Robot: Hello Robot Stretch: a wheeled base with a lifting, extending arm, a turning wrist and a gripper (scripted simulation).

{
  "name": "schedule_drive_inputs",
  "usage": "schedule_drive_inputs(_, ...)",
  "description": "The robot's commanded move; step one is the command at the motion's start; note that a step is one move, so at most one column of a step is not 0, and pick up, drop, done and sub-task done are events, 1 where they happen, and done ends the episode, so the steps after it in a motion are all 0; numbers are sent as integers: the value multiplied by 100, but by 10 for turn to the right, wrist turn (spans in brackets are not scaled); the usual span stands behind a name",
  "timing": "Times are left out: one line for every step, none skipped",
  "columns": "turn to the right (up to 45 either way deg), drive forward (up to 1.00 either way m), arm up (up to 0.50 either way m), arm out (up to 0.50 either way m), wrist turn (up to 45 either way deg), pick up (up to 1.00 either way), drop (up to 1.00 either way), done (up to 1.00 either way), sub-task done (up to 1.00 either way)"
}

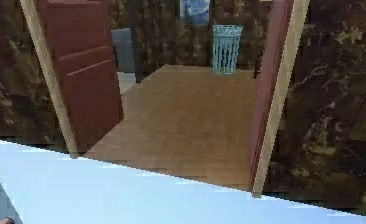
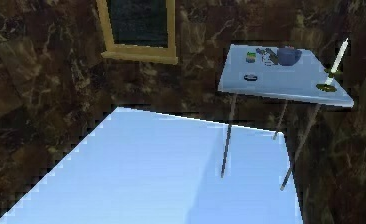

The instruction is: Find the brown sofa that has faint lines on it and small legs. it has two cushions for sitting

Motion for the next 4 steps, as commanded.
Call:
schedule_drive_inputs(300, 0, 0, 0, 0, 0, 0, 0, 0)
schedule_drive_inputs(0, 65, 0, 0, 0, 0, 0, 0, 0)
schedule_drive_inputs(-450, 0, 0, 0, 0, 0, 0, 0, 0)
schedule_drive_inputs(-30, 0, 0, 0, 0, 0, 0, 0, 0)
